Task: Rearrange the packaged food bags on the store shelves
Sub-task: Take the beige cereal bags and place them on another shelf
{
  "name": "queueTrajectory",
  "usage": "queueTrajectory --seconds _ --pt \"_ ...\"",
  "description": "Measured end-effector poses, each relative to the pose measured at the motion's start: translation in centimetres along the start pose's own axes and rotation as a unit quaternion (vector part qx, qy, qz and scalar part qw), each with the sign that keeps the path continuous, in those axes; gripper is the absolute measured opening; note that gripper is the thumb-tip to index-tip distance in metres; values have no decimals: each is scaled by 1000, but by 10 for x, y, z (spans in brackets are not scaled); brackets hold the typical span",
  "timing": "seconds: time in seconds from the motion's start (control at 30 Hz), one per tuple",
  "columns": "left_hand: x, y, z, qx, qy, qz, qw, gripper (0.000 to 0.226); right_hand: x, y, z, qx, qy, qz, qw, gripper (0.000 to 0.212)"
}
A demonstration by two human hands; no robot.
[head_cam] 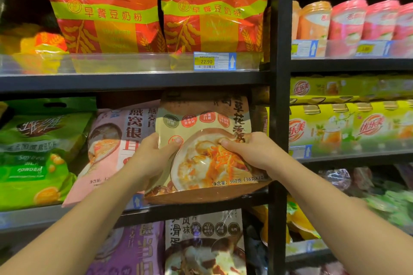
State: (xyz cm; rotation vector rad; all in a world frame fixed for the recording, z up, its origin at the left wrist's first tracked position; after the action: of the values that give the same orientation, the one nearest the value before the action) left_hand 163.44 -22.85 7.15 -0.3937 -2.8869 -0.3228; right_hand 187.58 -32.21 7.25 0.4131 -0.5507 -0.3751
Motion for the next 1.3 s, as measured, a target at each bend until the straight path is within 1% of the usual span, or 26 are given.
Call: queueTrajectory --seconds 0.1,0.23,0.43,0.5,0.6,0.7,0.77,0.83,0.87,0.93,1.0,1.07,1.1,1.2,1.3 --pt "2 -10 5 4 8 -14 1000 8 -8 -8 -11 -14 33 18 999 33" --pt "5 -27 11 2 25 -15 1000 14 -22 -24 -18 -20 79 33 996 35" --pt "27 -58 13 -27 34 -23 999 6 -38 -54 2 -28 78 31 996 30" --pt "39 -71 14 -41 44 -20 998 8 -45 -67 12 -27 73 26 997 30" --pt "61 -94 18 -73 87 -25 993 13 -62 -89 28 -31 63 20 997 37" --pt "92 -119 25 -93 139 -56 984 27 -87 -113 49 -28 42 20 999 39" --pt "113 -133 32 -102 165 -71 978 33 -104 -129 63 -22 29 20 999 35" --pt "135 -147 42 -94 184 -88 974 26 -122 -143 75 -14 18 22 999 28" --pt "146 -152 48 -80 189 -90 975 27 -131 -149 81 -8 16 24 1000 24" --pt "168 -162 60 -57 181 -82 978 32 -152 -158 94 6 16 32 999 16" --pt "191 -175 68 -42 180 -80 980 42 -173 -164 108 20 17 43 999 14" --pt "217 -190 75 -33 173 -98 980 44 -194 -167 122 38 17 54 998 18" --pt "231 -198 79 -29 168 -113 979 42 -205 -168 131 50 16 62 997 23" --pt "276 -220 87 -15 180 -184 966 31 -243 -172 159 84 23 94 992 38" --pt "314 -240 90 4 192 -235 953 31 -276 -171 181 121 25 124 985 38"
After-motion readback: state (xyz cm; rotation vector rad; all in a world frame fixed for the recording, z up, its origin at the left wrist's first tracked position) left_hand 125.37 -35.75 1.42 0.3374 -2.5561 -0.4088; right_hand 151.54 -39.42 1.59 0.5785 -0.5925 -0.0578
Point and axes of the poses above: each hand's wrist, its own y-axis towards the middle knuckle, its own x-axis out of the back of the hand, z = x × y, the point moved 9 cm from there along y, towards the middle knuckle, and after that the axes turned 12 degrees about x, right-handed, at the moved point
